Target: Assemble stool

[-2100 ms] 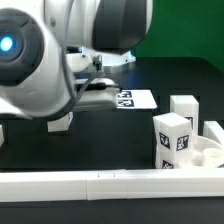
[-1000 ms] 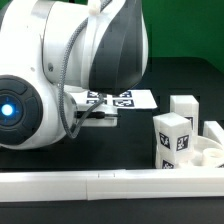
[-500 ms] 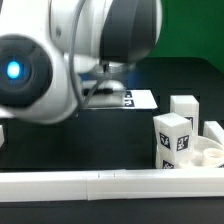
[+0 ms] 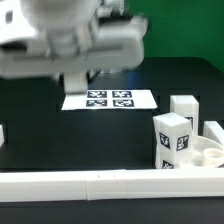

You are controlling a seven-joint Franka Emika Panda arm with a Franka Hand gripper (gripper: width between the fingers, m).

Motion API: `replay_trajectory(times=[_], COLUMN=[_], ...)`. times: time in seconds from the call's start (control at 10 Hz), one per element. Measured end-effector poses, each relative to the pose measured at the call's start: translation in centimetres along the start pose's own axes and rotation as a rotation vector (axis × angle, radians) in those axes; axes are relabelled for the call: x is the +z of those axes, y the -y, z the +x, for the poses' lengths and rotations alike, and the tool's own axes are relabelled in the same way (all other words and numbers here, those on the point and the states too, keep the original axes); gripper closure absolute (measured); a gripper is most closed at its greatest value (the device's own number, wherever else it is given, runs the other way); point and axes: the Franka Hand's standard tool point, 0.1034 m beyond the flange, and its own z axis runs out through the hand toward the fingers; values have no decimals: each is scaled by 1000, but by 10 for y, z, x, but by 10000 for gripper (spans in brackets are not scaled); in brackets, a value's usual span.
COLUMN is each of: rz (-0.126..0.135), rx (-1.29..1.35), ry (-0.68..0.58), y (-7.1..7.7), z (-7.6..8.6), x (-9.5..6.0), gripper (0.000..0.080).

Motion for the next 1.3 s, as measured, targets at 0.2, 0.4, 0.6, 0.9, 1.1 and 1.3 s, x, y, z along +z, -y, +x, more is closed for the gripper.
replay_trajectory(times=[0.2, 0.4, 0.6, 0.9, 1.1, 1.3], rz=[-30, -51, -43, -63, -69, 55], rx=[-25, -12, 33, 23, 28, 115], ry=[-164, -305, -428, -628, -766, -915], y=[7, 8, 53, 72, 75, 117], z=[3, 6, 7, 14, 21, 39], x=[-15, -21, -63, -76, -81, -98], gripper=[476, 476, 476, 476, 476, 476])
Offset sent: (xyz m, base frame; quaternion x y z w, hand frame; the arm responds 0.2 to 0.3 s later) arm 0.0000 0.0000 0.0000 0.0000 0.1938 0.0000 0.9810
